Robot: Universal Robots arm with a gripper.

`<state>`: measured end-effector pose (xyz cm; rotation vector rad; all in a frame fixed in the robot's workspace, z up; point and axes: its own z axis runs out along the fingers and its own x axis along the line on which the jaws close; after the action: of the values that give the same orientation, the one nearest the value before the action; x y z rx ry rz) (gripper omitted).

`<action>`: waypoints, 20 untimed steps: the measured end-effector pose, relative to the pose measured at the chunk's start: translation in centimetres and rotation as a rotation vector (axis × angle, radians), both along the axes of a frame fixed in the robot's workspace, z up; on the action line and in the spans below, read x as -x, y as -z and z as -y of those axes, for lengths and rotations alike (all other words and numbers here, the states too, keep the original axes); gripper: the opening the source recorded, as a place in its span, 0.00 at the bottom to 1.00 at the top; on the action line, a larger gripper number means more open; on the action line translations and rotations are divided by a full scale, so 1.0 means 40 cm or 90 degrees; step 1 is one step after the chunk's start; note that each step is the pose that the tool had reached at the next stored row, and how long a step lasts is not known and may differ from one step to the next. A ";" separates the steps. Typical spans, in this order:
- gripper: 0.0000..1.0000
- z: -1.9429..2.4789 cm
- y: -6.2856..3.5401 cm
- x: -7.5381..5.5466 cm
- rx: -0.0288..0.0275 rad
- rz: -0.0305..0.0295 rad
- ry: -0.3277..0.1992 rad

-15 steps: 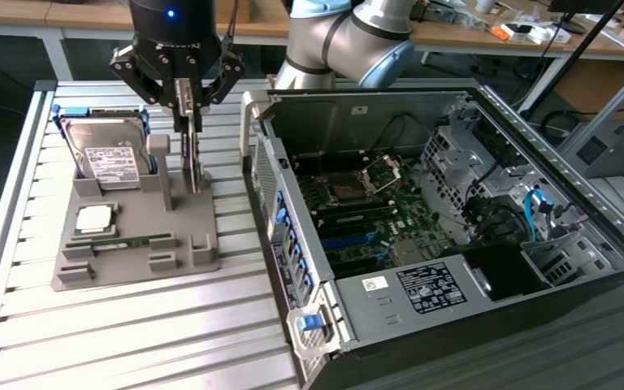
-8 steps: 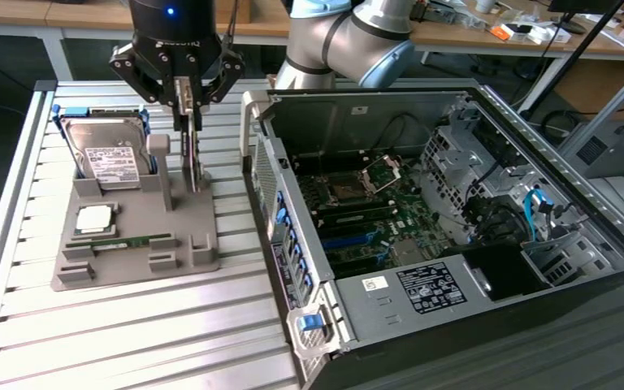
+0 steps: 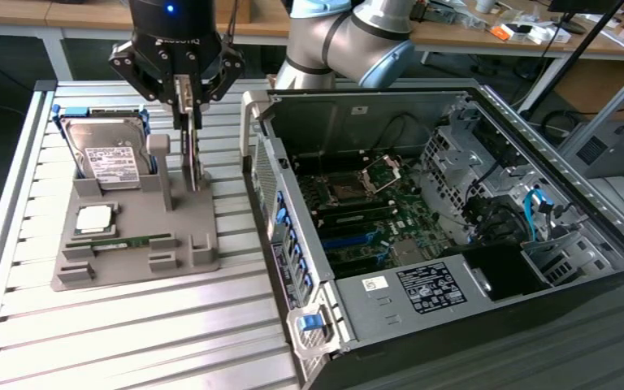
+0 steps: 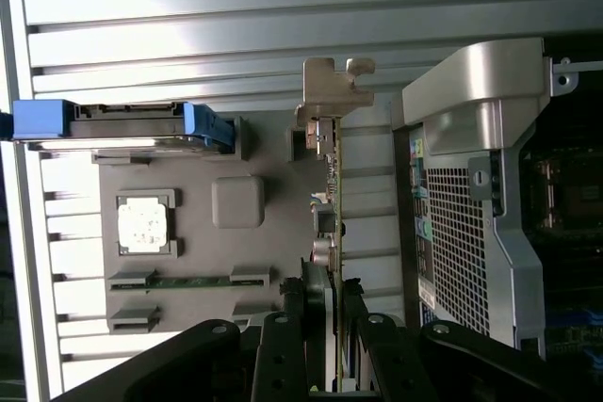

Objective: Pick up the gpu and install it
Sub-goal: 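Pick up the gpu and move the gpu toward the slot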

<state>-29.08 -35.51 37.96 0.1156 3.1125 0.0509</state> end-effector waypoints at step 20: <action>0.27 0.000 -0.013 0.000 -0.0002 0.0000 0.000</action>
<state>-29.08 -35.51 38.50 0.1156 3.1125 0.0514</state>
